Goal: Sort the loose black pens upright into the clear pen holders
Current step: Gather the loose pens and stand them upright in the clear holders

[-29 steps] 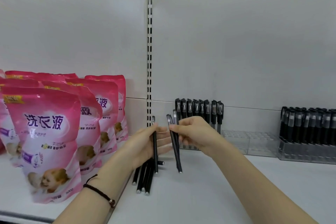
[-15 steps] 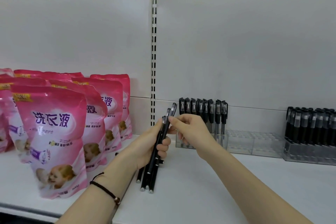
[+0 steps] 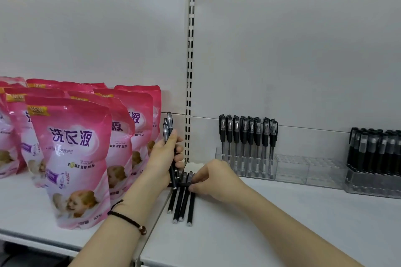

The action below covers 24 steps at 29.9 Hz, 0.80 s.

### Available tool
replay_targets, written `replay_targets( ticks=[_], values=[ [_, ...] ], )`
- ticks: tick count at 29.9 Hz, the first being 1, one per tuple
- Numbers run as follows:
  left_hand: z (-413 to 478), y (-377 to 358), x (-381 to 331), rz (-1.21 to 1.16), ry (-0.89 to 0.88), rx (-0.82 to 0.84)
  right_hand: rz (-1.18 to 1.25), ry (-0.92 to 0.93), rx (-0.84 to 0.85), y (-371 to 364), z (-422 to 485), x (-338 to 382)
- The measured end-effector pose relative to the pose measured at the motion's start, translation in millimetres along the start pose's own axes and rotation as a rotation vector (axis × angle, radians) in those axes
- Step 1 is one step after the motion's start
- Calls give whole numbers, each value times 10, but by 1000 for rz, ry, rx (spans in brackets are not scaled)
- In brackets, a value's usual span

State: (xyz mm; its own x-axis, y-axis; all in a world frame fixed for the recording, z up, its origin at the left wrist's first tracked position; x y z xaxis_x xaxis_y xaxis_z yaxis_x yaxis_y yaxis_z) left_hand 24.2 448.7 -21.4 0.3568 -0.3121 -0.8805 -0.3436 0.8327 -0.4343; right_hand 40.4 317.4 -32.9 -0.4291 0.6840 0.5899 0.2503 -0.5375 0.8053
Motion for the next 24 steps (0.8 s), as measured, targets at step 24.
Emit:
replay_targets(
  ticks=[24],
  values=[
    [6,-65,129,-513,196,-49,330,-96,-51,135,-118,19]
  ],
)
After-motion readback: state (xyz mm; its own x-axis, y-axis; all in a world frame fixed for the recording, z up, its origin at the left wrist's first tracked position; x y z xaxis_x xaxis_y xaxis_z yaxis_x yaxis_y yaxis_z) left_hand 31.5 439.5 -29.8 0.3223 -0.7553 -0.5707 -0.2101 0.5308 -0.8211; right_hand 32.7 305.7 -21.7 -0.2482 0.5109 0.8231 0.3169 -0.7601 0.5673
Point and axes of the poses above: each hand's wrist, its own z-axis towards the middle knuckle, its own y-axis out of the back of the hand, x = y × z, the point moved 5 cm from there along z, towards the middle knuckle, and after that the axes turned 7 degrees about -y, right-handed, at the moved point
